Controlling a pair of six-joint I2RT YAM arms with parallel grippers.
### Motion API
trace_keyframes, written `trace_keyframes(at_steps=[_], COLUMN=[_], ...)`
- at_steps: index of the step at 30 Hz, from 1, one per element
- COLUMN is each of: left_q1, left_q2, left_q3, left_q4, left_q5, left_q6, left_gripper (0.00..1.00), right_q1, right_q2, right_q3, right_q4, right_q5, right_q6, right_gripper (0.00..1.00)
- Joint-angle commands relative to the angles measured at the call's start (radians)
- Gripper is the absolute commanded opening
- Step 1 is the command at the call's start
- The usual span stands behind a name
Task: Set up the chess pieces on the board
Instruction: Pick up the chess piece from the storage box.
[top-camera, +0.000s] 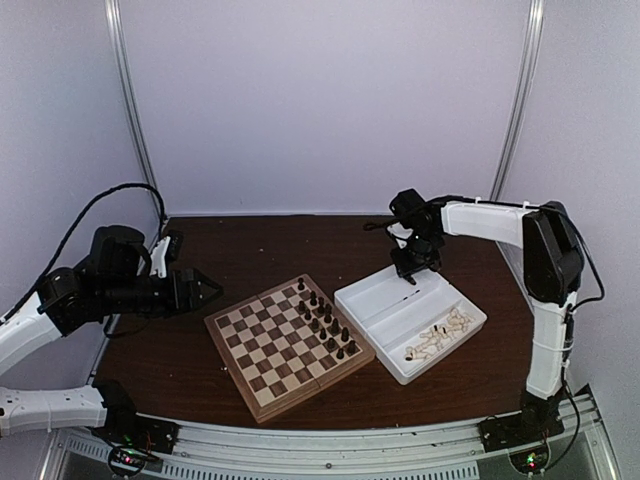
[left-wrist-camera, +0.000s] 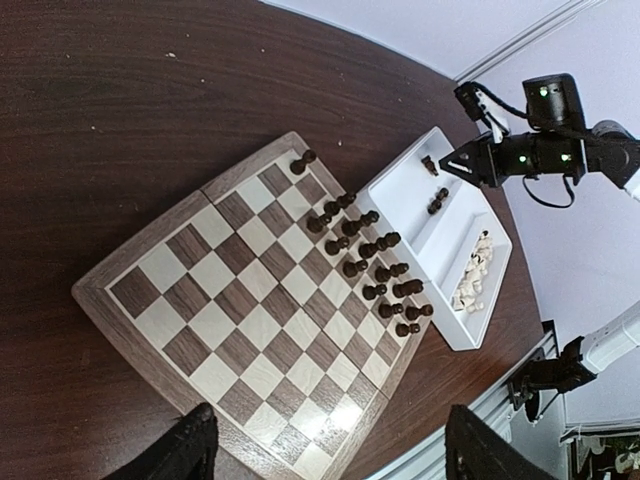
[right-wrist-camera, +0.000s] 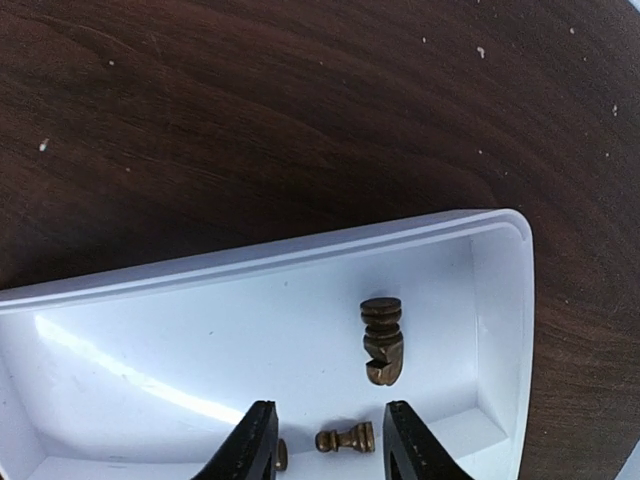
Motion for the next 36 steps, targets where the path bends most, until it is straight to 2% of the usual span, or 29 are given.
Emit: trace_keyframes(at_steps=[1, 14, 22, 26, 36], left_q1=[0.007, 0.007, 0.007, 0.007, 0.007], left_q2=[-0.003, 0.039, 0.042, 0.038, 0.056], left_q3=[0.035, 0.061, 0.066, 0.06, 0.018], left_q4=[0.013, 0.006, 0.007, 0.011, 0.093], left_q5=[0.004, 0.003, 0.006, 0.008, 0.08], left_q6=[0.01, 0.012, 0.006, -0.001, 0.023], left_gripper=[0.78, 0.78, 0.78, 0.78, 0.78], right_q1=[-0.018, -0.081, -0.092, -0.092, -0.032], right_q2=[0.047, 0.135, 0.157, 0.118, -0.152], right_q3=[0.026, 0.003, 0.009, -0.012, -0.151], right_q4=[0.045, 0.087, 0.092, 0.097, 0.147], right_q5=[0.043, 0.023, -0.017, -0.062, -0.187], right_q6=[-0.003, 0.009, 0.012, 0.015, 0.085], right_gripper=[0.4, 0.35, 0.2, 0.12, 0.11])
